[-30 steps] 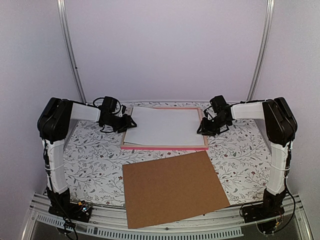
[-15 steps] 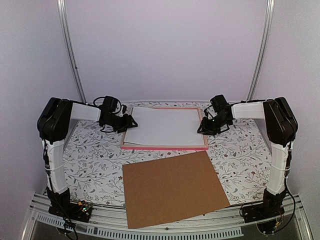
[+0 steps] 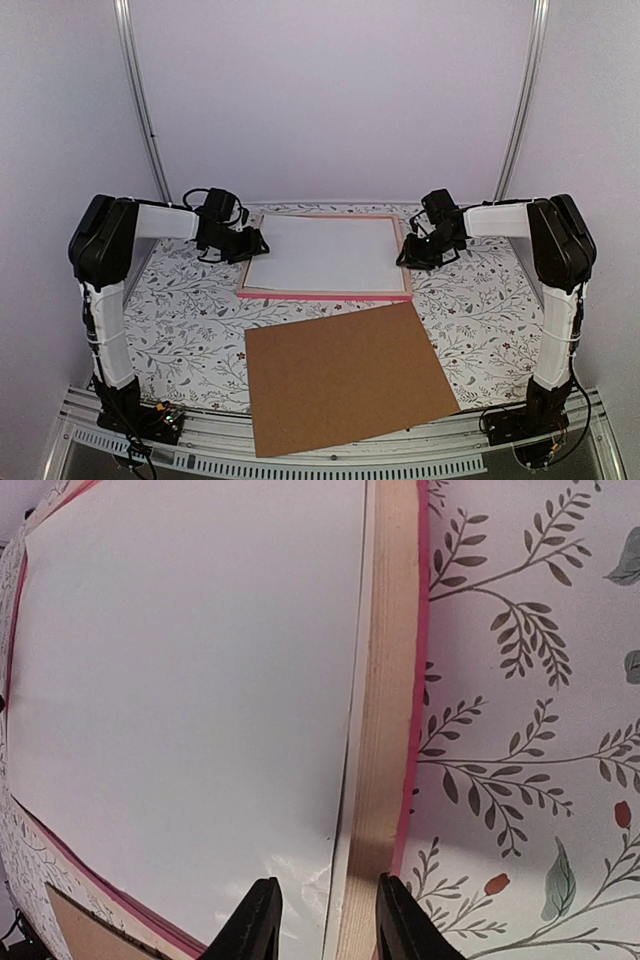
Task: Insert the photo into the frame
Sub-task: Place the photo on the mat board.
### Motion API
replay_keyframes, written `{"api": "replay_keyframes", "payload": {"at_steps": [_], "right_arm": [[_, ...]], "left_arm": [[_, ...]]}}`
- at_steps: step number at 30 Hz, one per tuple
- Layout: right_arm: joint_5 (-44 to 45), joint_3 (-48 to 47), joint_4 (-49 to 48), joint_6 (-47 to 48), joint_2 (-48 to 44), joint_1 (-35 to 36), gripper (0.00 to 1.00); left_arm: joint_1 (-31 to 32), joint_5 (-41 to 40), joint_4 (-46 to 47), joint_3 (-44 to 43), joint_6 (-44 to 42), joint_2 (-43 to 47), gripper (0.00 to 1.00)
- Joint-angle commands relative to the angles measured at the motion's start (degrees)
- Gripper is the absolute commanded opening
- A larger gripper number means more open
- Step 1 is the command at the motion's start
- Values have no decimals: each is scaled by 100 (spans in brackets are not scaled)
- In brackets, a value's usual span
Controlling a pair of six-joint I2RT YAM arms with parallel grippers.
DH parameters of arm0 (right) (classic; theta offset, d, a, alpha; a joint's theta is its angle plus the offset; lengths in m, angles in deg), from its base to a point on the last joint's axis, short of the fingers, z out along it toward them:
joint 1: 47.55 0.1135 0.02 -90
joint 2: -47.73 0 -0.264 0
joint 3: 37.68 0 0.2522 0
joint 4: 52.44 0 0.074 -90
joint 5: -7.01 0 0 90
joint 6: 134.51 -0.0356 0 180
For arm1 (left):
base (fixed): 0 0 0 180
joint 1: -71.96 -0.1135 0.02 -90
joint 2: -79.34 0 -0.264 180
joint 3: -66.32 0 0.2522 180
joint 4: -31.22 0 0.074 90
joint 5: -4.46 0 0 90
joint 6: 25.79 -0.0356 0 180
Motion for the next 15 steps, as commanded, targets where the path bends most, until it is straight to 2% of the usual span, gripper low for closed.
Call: {"api": "replay_keyframes", "payload": {"at_steps": [1,8,15], "right_arm": [[113,-63,40,66,-279,-39,35],[247,165,-110,134,-633,-40,36],[176,963,-392,343,-1427,-33,52]], "left_arm": [[54,-503,-310,32,-184,314,64],[83,-684,-291,198,-224,746,65],[207,-590,-179,812,-323,1669,67]]}}
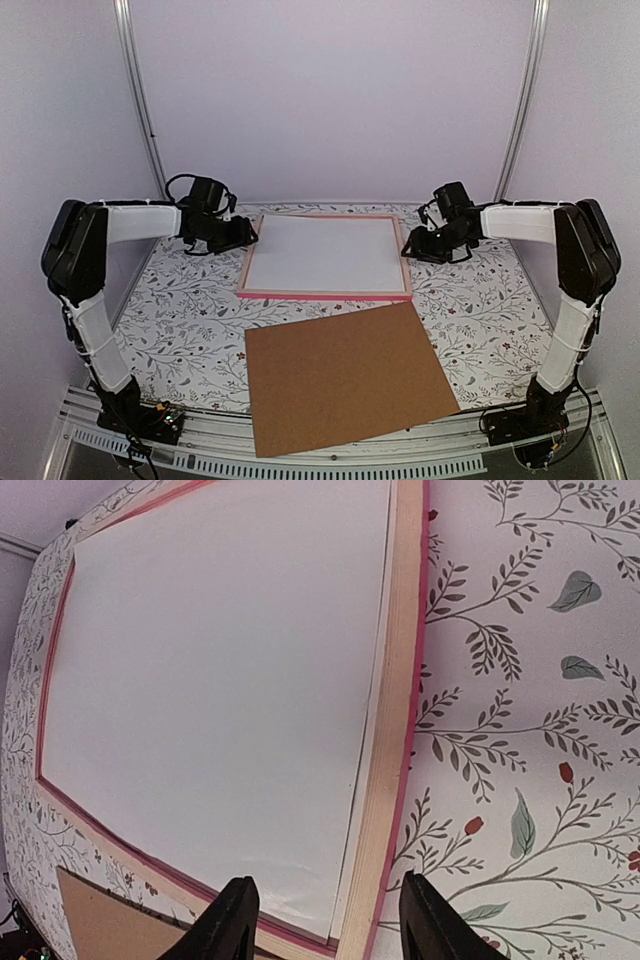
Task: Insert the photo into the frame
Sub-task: Place the photo on the mat board, then pick up the backboard from the center of the board.
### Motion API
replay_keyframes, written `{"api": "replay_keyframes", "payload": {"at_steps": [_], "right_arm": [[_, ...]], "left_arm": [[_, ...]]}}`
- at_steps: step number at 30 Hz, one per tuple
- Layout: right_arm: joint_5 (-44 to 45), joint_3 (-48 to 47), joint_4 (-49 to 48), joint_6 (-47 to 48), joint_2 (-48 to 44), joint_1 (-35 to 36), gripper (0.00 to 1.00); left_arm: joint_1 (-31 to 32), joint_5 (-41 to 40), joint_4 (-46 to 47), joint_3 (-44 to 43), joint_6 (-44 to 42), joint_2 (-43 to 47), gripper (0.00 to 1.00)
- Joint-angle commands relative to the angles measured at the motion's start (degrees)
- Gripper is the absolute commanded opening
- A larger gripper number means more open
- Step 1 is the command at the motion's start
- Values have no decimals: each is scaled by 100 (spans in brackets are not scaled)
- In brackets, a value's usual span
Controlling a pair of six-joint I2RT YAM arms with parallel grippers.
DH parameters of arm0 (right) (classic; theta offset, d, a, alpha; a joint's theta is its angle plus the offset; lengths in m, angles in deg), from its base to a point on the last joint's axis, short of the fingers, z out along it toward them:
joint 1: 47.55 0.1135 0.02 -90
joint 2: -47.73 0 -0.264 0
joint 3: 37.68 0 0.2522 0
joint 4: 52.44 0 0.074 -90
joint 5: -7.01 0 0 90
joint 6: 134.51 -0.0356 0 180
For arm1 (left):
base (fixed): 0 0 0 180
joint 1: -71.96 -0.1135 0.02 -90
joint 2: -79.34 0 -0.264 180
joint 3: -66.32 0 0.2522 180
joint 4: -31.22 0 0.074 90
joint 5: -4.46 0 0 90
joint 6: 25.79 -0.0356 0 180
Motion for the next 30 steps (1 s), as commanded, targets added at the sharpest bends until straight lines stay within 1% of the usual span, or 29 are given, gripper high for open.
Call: {"api": "replay_keyframes", "payload": {"at_steps": [1,4,8,11,15,20,24,30], "right_arm": [[43,489,-130,217,-640,-10,54],[-12,922,-61,272,-1001,1,66],[-81,1521,23,340,-1552,140,78],[-148,1896,92,380,-1826,310,83],[-279,2310,109,340,-1975,515,84],[-334,2762,-22,121,-2084,648,83],[-390,3050,-138,-6,-2195,696,82],[-708,3421,-432,-164,-2344,741,79]], "left_arm": [[185,34,74,495,-172,736,67],[286,214,178,1050,-165,1232,75],[438,349,328,1880,-80,1971,88],[639,352,334,2437,95,2525,94],[952,461,324,3206,539,3227,99],[1321,489,277,3982,1093,3857,100],[1574,396,271,4362,1368,4079,99],[1933,339,485,4769,1735,4126,92]]}}
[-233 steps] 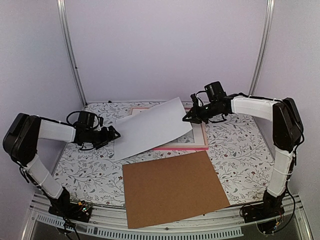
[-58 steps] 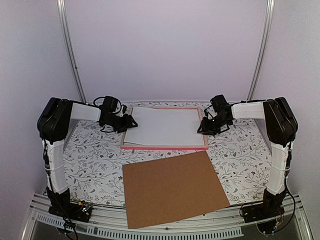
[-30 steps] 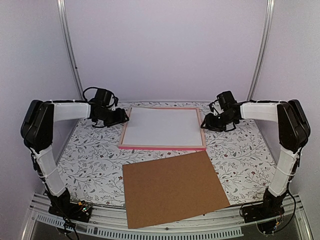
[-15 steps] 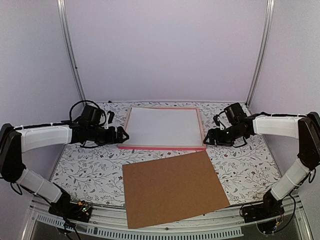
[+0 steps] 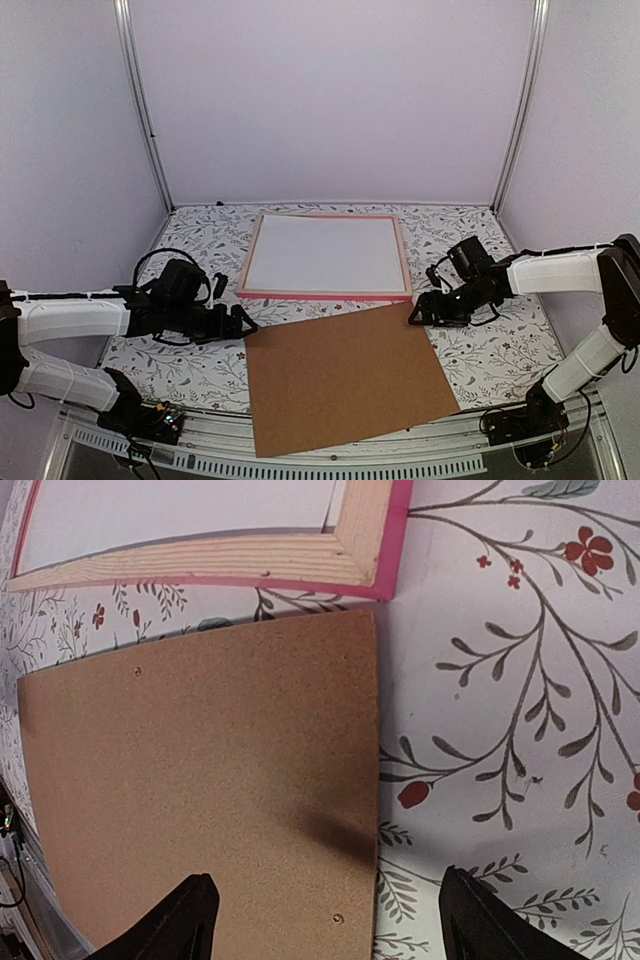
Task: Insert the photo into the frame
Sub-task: Pick up the backboard from the center of the board.
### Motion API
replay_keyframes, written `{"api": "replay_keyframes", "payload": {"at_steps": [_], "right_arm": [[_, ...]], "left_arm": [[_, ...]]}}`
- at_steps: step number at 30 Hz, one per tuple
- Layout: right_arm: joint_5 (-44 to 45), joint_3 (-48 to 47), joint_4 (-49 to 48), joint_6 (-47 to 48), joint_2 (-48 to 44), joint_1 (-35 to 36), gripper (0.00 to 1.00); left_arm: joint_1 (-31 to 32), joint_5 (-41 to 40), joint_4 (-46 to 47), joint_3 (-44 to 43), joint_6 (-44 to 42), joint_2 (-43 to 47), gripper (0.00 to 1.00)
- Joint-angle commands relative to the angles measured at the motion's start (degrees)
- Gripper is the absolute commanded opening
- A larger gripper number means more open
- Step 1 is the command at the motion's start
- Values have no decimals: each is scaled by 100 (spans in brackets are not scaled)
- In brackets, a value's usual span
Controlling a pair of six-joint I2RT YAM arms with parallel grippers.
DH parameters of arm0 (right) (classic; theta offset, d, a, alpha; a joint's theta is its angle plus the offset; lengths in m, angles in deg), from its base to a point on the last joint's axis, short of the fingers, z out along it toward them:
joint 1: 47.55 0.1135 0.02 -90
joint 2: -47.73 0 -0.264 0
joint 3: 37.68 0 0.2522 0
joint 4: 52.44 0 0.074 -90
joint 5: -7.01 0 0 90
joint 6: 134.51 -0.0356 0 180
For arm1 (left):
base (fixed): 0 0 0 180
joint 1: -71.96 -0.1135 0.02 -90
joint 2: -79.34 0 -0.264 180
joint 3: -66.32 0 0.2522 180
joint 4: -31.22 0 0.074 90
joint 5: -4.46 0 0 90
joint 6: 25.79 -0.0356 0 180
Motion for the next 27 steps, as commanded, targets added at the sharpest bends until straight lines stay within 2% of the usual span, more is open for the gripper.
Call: {"api": "replay_keyframes", "payload": {"at_steps": [1,12,21,27], "right_arm": [[-273,266,-357,-193,-209,60,78],[-783,718,-798,-485,-152,137,72],[-1412,934,-1390,-1020,-328,156,59],[-1839,943,-1894,-1236,-403,148,49]], "left_arm": [[267,-46,310,274,422,32,91],[514,60,783,537,691,-483,84],[587,-9,1129,637,750,-821,80],[606,-123,1222,652,776,-743,80]]}}
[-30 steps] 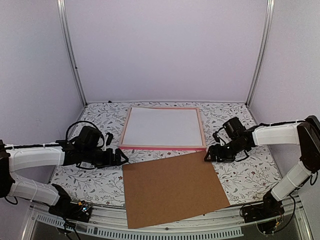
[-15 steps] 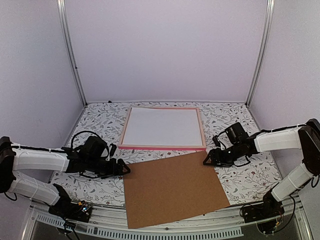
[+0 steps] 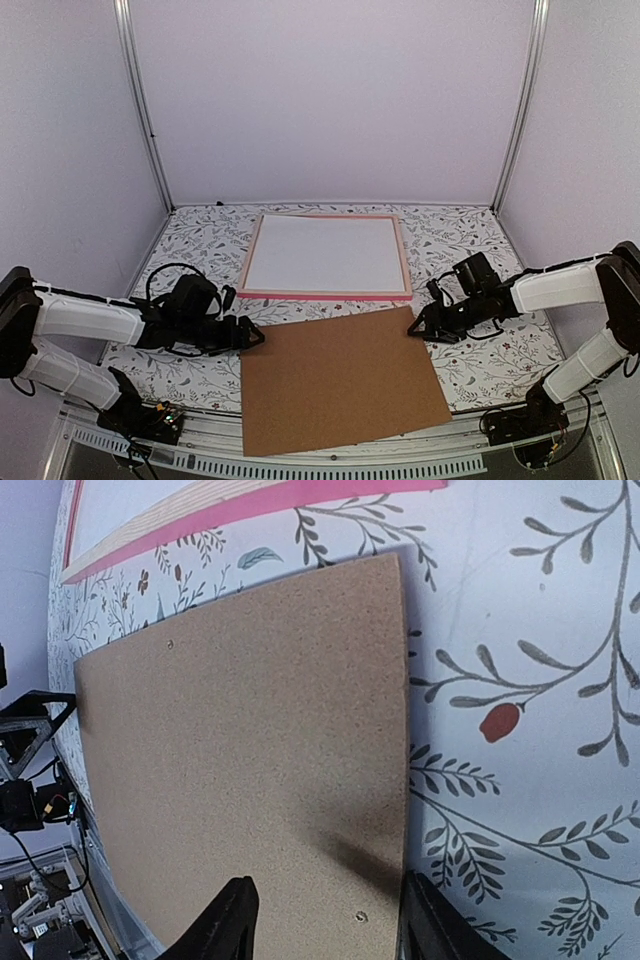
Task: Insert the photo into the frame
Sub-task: Pick up the backboard from the center of the board.
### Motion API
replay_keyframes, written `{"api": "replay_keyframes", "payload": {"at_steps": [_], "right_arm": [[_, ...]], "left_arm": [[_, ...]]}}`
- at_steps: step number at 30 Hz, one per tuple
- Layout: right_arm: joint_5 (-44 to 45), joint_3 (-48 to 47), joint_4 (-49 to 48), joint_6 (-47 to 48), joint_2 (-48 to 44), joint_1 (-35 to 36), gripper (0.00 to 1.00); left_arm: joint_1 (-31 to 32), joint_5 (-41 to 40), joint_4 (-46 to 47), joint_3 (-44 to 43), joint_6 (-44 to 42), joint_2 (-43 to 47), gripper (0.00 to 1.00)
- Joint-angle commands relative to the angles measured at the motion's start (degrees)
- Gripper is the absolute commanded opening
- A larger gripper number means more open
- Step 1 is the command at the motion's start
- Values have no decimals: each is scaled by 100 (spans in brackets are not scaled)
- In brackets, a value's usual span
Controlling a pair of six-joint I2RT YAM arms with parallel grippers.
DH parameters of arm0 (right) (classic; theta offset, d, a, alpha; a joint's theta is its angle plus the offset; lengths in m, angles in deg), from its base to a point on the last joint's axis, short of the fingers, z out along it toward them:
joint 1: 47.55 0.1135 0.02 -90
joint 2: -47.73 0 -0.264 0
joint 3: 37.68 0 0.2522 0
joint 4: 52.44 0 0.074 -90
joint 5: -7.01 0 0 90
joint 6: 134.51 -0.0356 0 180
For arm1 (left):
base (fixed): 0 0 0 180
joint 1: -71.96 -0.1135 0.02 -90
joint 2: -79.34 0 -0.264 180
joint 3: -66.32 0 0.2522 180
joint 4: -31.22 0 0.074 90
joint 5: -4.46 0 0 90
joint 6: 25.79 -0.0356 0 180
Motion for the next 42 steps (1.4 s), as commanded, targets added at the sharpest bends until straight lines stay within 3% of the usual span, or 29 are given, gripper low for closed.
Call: {"api": "replay_keyframes", "payload": {"at_steps": [1,13,28,36,42], "right_arm": [[-856,-4,-689,-299,-167,78,47],[-1868,-97,-1621,-614,-1,-384,32],[-3393,-547,-2041,-455,594,-496,26],[-3514,-1168,-922,359,758,-500,23],[-3100,-1654,-33,861,733,-522,12]], "left_arm": [[122,-19,-40,146,58,-41,80],[119,-241,-102,141,80,83,80],[122,-337,-36,104,73,9,80],[126,-365,-101,31,22,28,80],[120,-477,-374,-54,-115,129,82]]}}
